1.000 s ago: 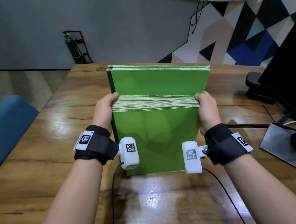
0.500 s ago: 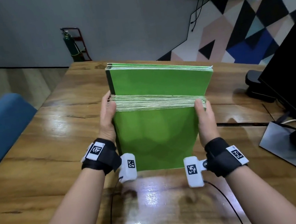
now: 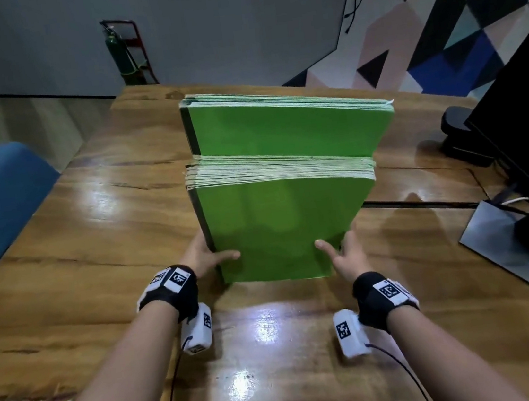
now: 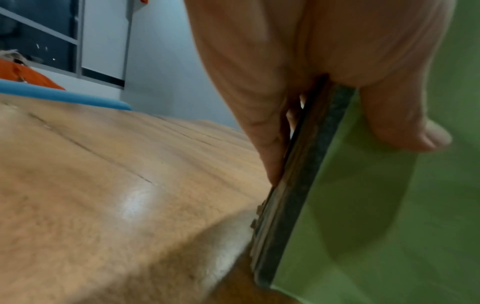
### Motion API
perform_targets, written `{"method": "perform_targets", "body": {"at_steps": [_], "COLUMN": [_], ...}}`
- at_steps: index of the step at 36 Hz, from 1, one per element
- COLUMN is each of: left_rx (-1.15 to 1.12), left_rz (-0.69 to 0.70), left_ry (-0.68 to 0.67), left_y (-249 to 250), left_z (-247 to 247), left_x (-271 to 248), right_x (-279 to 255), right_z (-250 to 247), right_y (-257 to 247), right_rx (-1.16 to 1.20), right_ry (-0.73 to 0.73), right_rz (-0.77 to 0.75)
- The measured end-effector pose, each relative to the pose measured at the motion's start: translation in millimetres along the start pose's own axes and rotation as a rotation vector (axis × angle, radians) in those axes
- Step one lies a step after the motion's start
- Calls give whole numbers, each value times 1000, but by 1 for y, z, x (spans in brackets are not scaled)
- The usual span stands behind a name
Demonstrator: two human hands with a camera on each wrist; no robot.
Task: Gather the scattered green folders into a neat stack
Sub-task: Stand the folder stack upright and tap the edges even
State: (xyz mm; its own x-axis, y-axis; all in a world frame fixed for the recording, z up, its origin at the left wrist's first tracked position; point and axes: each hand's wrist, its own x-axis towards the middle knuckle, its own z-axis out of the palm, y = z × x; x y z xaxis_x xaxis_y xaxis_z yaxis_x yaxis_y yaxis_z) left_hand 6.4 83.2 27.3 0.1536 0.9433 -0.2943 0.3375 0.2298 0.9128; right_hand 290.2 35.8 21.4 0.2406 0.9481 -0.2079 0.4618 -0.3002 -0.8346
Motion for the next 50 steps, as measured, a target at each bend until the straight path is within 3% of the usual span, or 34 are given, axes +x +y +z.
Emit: {"method": "perform_targets", "body": {"at_steps": [9, 15, 19, 24, 29, 35, 50], "left_rx": [216, 336, 279, 262, 397, 456, 460], "left_rz": [-2, -194, -309, -394, -400, -388, -376], "left_ry": [175, 23, -100, -219, -300, -322, -206], "left_y": [18, 49, 54, 65, 72, 78, 84], "left_z": [4, 18, 47, 97, 138, 173, 229], "left_x": [3, 2, 7, 8, 20, 43, 64], "right_x": [10, 19, 39, 38, 41, 64, 85], "right_z": [-6, -41, -70, -108, -132, -145, -166], "right_y": [-13, -19, 10, 21, 49, 81, 109], "right_rx": [-87, -50, 59, 123, 73, 25, -128], "right_ry": [72, -10, -29, -60, -43, 8, 96], "right_rz": [-98, -4, 162, 376, 476, 487, 556]}}
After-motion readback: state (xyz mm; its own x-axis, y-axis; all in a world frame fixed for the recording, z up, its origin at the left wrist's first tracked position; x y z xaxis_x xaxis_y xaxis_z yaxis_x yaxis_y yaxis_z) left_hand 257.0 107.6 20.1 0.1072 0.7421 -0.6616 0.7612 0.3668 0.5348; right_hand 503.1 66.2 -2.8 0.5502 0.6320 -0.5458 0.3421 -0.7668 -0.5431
